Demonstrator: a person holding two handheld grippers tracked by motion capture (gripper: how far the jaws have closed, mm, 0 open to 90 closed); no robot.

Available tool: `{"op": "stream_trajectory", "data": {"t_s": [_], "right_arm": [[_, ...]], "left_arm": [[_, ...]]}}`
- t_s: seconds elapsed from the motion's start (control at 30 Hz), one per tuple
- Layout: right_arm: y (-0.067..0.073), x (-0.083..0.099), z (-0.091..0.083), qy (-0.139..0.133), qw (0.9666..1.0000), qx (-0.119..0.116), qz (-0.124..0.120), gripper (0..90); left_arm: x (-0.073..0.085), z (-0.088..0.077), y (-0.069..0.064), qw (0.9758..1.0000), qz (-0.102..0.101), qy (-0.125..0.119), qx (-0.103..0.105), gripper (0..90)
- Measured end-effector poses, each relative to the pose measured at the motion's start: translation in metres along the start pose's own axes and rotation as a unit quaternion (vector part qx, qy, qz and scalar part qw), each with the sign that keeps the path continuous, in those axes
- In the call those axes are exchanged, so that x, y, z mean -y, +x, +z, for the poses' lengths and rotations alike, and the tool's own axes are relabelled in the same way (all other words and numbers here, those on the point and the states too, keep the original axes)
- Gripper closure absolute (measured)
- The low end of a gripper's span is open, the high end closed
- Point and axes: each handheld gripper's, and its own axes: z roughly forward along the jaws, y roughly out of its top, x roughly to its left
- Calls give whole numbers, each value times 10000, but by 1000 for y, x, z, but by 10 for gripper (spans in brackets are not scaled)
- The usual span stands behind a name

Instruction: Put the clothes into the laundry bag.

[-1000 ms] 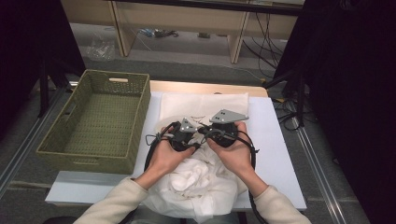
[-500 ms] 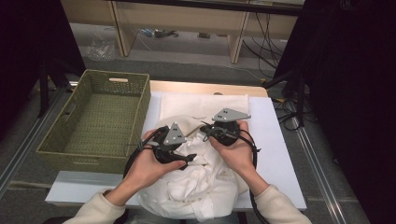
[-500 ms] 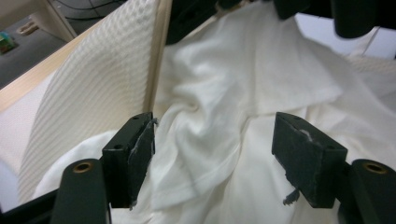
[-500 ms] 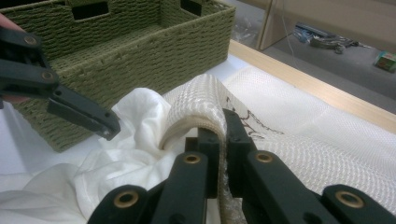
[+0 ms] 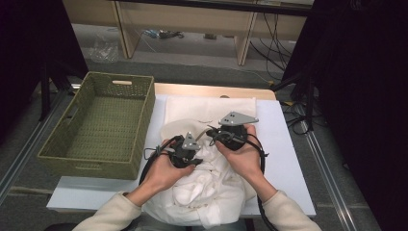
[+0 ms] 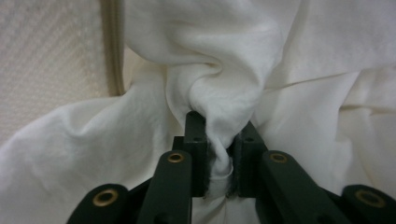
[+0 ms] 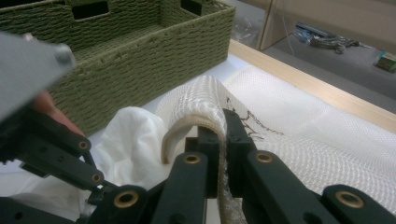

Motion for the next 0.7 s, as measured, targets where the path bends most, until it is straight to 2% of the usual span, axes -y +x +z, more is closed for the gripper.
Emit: {"op": "stream_trajectory", "data": {"t_s": [0.07, 0.1, 0.13, 0.17, 0.2, 0.23, 0.3, 0.33, 0.37, 0.4, 0.43, 0.47, 0.5, 0.57, 0.6, 0.63, 0.67, 0.7], "right_arm": [[0, 0, 0, -13, 10000, -15, -56, 891], [1, -1, 0, -43, 10000, -38, -82, 892], [1, -1, -1, -70, 9999, -39, -93, 892], [2, -2, -2, -65, 9999, -14, -115, 891], [3, -3, -4, -86, 9999, -22, -47, 891], [4, -5, -5, -129, 9999, -19, -100, 891], [4, -6, -7, -153, 9999, -15, -68, 891], [4, -6, -8, -136, 9999, 26, -80, 891], [5, -5, -8, -92, 10000, -27, 23, 891], [3, -4, -6, -129, 9999, -44, -59, 891], [4, -3, -5, -94, 9999, -39, 7, 891], [3, -2, -4, -35, 10000, -52, -76, 891], [4, -1, -2, -7, 10000, -70, -7, 892], [1, 1, 0, 9, 9999, -94, -99, 892], [1, 1, 0, 40, 10000, -52, -1, 892], [1, 1, -1, 73, 9999, -63, 73, 891], [-1, 1, 0, 11, 10000, -63, -38, 892], [-1, 1, -1, 8, 10000, -45, 22, 891]], "left_arm": [[-5, -5, -1, 9992, -186, -288, 186, 812], [-8, -7, -2, 9986, -268, -420, 192, 815], [-11, -9, 0, 9981, -244, -519, 222, 816], [-14, -9, -1, 9972, -332, -635, 205, 818], [-16, -9, 1, 9969, -309, -701, 182, 818], [-19, -8, 3, 9963, -338, -777, 124, 818], [-22, -2, 9, 9965, -322, -771, 73, 818], [-22, 3, 12, 9970, -264, -723, -46, 816], [-22, 9, 16, 9971, -281, -681, -171, 814], [-19, 16, 20, 9979, -317, -536, -157, 807], [-16, 21, 23, 9982, -399, -426, -127, 794], [-13, 25, 24, 9980, -417, -447, -133, 777], [-11, 26, 24, 9982, -373, -454, -134, 750], [-8, 23, 23, 9982, -360, -480, -57, 655], [-7, 21, 22, 9981, -340, -512, -20, 595], [-7, 16, 20, 9984, -223, -506, -72, 536], [-7, 11, 18, 9986, -104, -505, -73, 486], [-7, 11, 18, 9986, -104, -505, -73, 449]]}}
